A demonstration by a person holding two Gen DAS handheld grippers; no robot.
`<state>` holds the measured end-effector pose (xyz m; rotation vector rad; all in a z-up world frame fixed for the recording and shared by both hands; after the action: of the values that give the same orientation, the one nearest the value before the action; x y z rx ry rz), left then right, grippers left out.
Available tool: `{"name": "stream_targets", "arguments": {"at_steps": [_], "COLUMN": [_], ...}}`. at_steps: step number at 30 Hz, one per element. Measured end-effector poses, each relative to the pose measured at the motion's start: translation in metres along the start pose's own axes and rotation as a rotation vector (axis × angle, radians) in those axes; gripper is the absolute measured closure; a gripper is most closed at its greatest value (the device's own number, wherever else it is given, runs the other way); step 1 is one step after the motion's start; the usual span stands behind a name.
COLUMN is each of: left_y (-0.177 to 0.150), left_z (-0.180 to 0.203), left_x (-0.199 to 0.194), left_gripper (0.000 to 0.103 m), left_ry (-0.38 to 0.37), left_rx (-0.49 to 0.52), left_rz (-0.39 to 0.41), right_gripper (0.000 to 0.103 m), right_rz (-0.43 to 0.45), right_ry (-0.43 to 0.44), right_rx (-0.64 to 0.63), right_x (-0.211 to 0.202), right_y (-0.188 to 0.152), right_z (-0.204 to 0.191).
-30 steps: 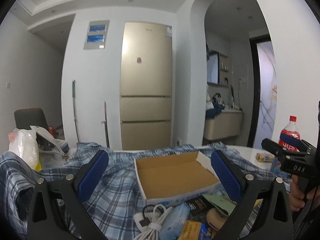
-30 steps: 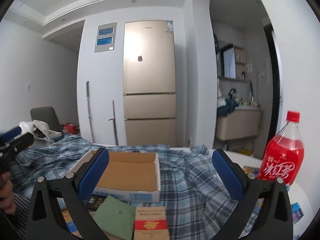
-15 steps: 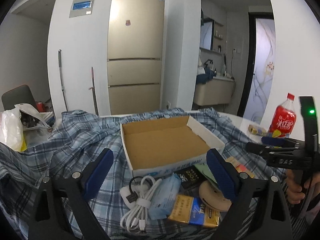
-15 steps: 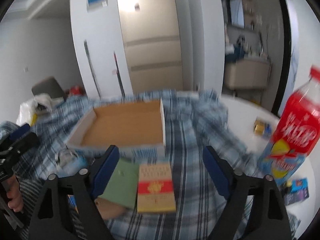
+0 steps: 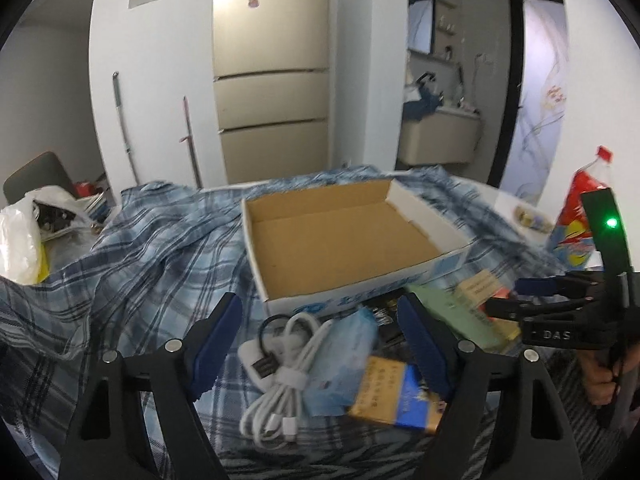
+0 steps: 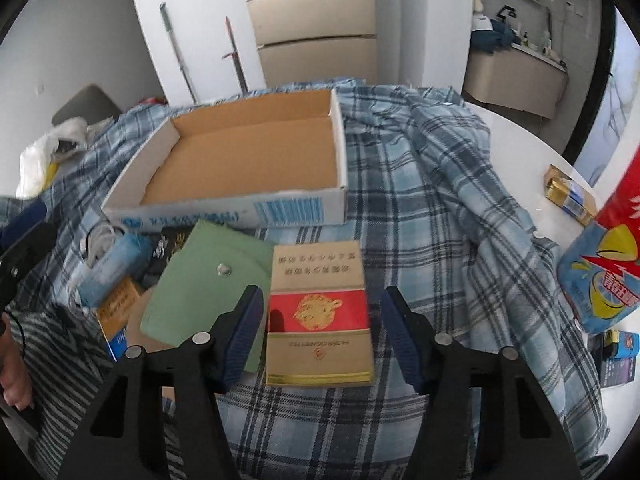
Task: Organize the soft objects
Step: 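Reach the right gripper to the red-and-gold cigarette pack and grasp it, then grasp the light blue mask packet with the left gripper while the right holds the cigarette pack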
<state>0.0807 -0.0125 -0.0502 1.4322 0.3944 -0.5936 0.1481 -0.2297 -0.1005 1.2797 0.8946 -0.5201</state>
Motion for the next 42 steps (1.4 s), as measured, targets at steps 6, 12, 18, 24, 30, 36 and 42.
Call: {"name": "stream_targets", "arguments": {"at_steps": [6,12,18,24,30,36,42], "left_y": [-0.001,-0.003,-0.002,-0.003,0.0,0.001,-0.016], "left_z": [-0.012,-0.01,-0.009,-0.009,-0.01,0.001,0.016], "left_x": [0.007,0.01,0.011,0.011,0.015,0.008,0.03], "left_gripper": [0.021,0.021,0.021,0.021,0.022,0.043,0.058], "left_ry": [-0.004,0.007,0.004,-0.005,-0.067,-0.171,-0.197], "left_rx": [-0.053,-0.031,-0.031,-0.032,0.001,0.115,0.178], "left_rz": [-0.037,-0.04,-0.045,-0.052,-0.095,-0.141,-0.243], "right_gripper": [0.043,0.043,0.047,0.048,0.048,0.048,0.048], "right_rz": [-0.032,-0.041,-0.062,-0.058,0.132,0.206,0.194], "right_ry": [-0.017,-0.026,-0.049,-0.027,-0.017,0.003,0.015], "right_rx": [-0.007,-0.035,-0.051,-0.033,-0.01,-0.019,-0.014], "right_x": [0.007,0.008,0.014,0.013,-0.023,-0.039,-0.036], "right_y": [-0.001,-0.002,-0.002,-0.002,-0.001,0.002,0.003], "right_z": [-0.001,-0.008,-0.01,-0.008,-0.005,-0.008,-0.007]}}
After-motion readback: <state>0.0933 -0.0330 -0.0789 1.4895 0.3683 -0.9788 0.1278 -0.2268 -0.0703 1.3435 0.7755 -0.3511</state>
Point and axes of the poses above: each gripper's, at about its wrist camera, not at the fingertips, and x roughly the way its jaws point, z to its right, y to its top, the point moved 2 cm from there along x, roughly the way its jaws point, and after that the axes turned 8 degrees about -y, right-handed, at the moved point
